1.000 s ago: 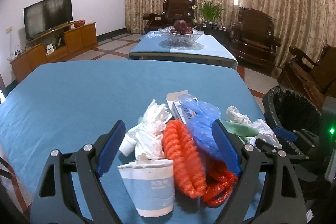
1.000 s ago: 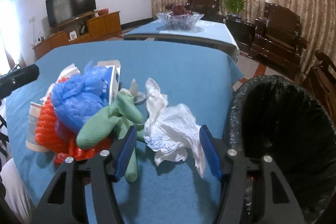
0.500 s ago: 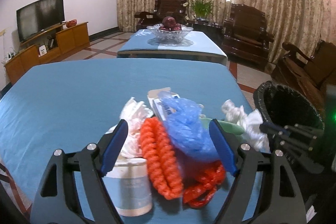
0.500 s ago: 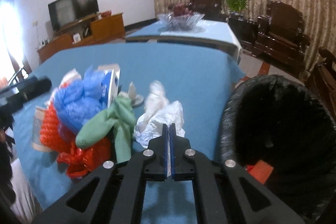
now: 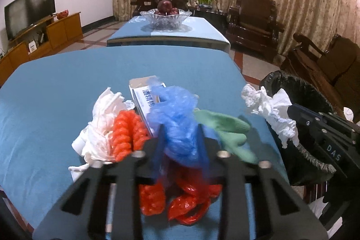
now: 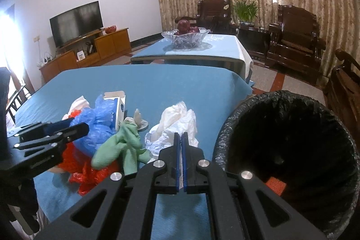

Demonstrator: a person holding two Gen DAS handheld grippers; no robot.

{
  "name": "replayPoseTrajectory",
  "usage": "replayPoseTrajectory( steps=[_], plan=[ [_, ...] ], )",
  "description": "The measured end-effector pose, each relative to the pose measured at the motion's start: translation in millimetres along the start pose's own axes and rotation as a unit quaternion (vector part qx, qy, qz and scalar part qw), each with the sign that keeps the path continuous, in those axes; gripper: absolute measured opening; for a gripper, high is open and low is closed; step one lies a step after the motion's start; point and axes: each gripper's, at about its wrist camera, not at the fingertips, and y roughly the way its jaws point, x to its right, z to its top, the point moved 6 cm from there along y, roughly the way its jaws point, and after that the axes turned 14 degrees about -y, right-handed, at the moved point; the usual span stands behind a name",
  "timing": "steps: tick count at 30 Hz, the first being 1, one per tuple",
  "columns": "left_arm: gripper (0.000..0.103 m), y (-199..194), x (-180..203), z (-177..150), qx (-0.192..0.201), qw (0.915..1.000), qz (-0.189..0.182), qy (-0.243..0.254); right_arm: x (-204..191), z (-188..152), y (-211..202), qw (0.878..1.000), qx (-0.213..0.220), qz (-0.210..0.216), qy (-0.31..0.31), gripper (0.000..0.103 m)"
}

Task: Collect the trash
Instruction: 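Grasp the blue plastic bag with the left tool while the right tool holds the tissue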

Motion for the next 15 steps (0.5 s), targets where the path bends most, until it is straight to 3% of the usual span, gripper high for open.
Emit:
replayPoseTrajectory(
  steps=[5,15],
  plan=[
    [0.007,-7,-3,4,0.023,0.9996,0.013,-0.002,0,0,-1,1.0,0.002,0.002,0.002,0.002],
    [0.005,-52,9,33,0.088,0.996,-0.01,0.001,5,24,-26,0.999,0.041,-0.001,0.001,0.002]
  ],
)
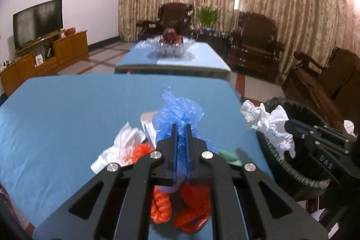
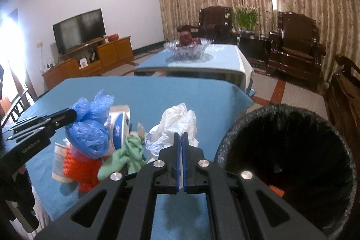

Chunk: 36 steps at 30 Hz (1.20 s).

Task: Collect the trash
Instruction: 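Grasp the blue plastic bag with the left tool while the right tool holds the tissue, then carry both items over the black bin and open both tools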

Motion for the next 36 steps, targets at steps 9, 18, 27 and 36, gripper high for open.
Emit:
replayPoseTrajectory(
  steps=[9,18,27,36],
  plan=[
    [0.005,-15,33,24,0.011,0.9996,-0.023,0.014,21,28,-42,0.999,0.046,-0.021,0.01,0.002],
    [0.005,-16,86,24,0.017,0.9976,-0.06,0.03,57,22,-79,0.996,0.056,-0.065,0.019,0.002],
    [0.005,10,152,-1,-0.013,0.9931,-0.108,0.045,118,-9,-98,0.991,0.032,-0.123,0.046,0.002],
    [0.005,45,205,-26,-0.034,0.987,-0.143,0.064,172,-46,-90,0.984,-0.002,-0.157,0.083,0.002]
  ],
)
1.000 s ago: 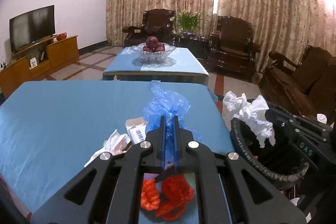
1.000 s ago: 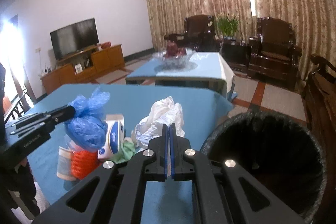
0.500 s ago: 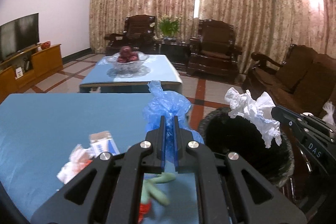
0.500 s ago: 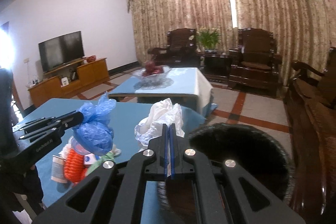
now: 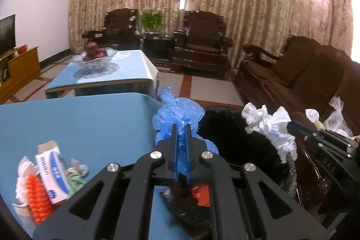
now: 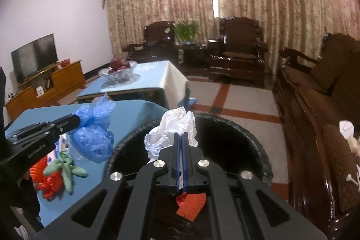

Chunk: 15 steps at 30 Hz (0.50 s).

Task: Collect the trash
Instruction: 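Carry both items over the black bin and open both tools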

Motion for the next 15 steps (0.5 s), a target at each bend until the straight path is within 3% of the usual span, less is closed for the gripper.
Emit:
replayPoseTrajectory(
  steps=[5,7,8,9,11,14,15],
  plan=[
    [0.007,28,15,-9,-0.029,0.9994,-0.021,0.005,14,-14,18,1.0,-0.021,-0.013,0.008,0.004],
    [0.022,37,17,-12,-0.04,0.9989,-0.024,0.005,19,-20,23,0.999,-0.033,-0.023,0.011,0.01],
    [0.042,39,17,-13,-0.044,0.9987,-0.024,0.005,20,-23,22,0.999,-0.036,-0.025,0.011,0.016],
    [0.051,40,16,-14,-0.044,0.9987,-0.025,0.002,20,-24,22,0.999,-0.038,-0.032,0.012,0.031],
    [0.052,36,12,-13,-0.039,0.9989,-0.024,0.0,22,-27,17,0.998,-0.036,-0.042,0.015,0.051],
    [0.065,23,2,-11,-0.026,0.9996,-0.013,0.0,19,-26,8,0.997,-0.031,-0.065,0.014,0.089],
    [0.071,17,-2,-10,-0.019,0.9998,-0.007,0.0,16,-25,4,0.997,-0.027,-0.071,0.014,0.095]
  ],
)
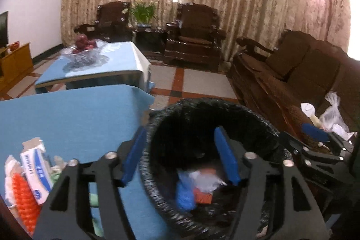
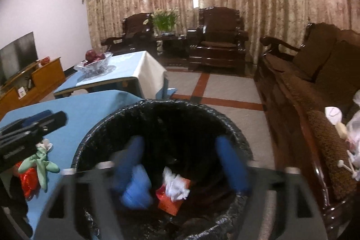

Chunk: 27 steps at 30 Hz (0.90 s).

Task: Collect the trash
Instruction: 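Carry both items over the black bin and open both tools, then grasp the blue-and-white paper cup with the left tool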

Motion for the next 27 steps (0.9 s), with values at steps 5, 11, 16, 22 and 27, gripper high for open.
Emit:
replayPoseTrajectory(
  steps=[5,11,16,22,27],
  plan=[
    [0.083,-44,-32,4,0.039,0.9982,0.046,0.002,-27,15,-19,0.999,0.029,0.028,0.003,0.097],
    [0.083,-104,-95,2,0.074,0.99,0.119,-0.013,-81,31,-36,0.995,0.057,0.081,-0.008,0.097],
    [0.083,-146,-147,-3,0.089,0.9803,0.173,-0.037,-136,35,-40,0.99,0.067,0.12,-0.028,0.097],
    [0.083,-174,-196,-18,0.084,0.9714,0.215,-0.053,-193,27,-42,0.983,0.073,0.159,-0.055,0.097],
    [0.083,-178,-226,-38,0.068,0.9673,0.235,-0.067,-228,20,-45,0.978,0.077,0.174,-0.089,0.094]
  ],
)
